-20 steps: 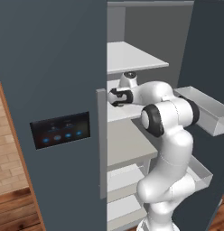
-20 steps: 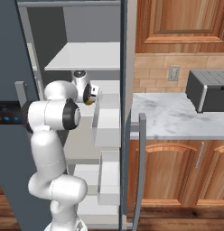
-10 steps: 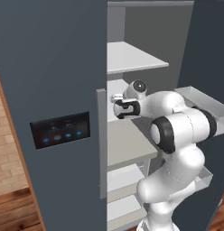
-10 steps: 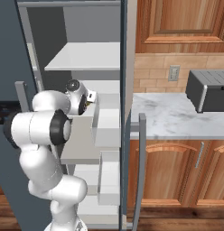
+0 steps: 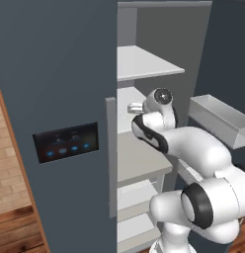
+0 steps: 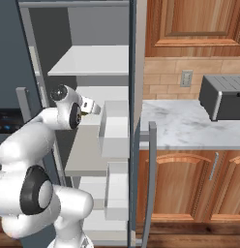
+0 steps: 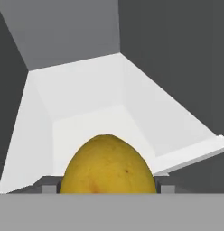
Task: Place the cold items (potato and lemon) from the fridge in one tupperware on the dining counter. Place the warm items (hot dog and kebab skewer) in the stove area in another tupperware.
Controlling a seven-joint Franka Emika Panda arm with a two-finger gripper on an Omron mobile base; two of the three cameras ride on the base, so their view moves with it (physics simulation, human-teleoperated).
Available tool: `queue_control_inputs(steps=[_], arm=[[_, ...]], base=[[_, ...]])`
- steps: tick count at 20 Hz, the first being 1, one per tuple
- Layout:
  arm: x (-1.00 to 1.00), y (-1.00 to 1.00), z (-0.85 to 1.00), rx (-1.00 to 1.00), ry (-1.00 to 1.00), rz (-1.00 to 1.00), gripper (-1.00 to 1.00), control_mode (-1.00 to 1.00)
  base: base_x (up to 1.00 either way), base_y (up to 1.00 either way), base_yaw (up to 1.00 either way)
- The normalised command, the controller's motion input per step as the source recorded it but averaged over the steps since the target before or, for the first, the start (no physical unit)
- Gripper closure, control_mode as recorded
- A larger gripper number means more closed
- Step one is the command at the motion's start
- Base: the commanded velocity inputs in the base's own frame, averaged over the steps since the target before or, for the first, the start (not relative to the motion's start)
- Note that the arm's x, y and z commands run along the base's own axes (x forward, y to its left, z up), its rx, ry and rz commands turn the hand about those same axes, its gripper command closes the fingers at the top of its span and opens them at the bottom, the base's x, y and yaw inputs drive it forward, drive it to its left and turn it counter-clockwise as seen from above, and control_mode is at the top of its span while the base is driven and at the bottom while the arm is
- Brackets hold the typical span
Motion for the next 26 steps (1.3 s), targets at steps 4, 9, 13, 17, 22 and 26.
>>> queue_control_inputs(steps=[4,9,13,17,22,26], arm=[[-1.0,-0.02,0.74,0.0,0.29,-0.02,1.0,-1.0],[-1.0,-0.11,0.13,0.0,0.33,-0.01,1.0,-1.0],[-1.0,-0.12,-0.02,0.0,0.15,0.0,1.0,-1.0],[-0.9,0.04,0.0,0.0,0.15,-0.03,1.0,-1.0],[-0.51,0.06,0.0,0.0,0.05,-0.03,1.0,-1.0],[-0.56,-0.02,0.0,0.0,0.0,0.0,1.0,-1.0]], base=[[0.0,0.0,0.0],[0.0,0.0,0.0],[0.0,0.0,0.0],[0.0,0.0,0.0],[0.0,0.0,0.0],[0.0,0.0,0.0]])
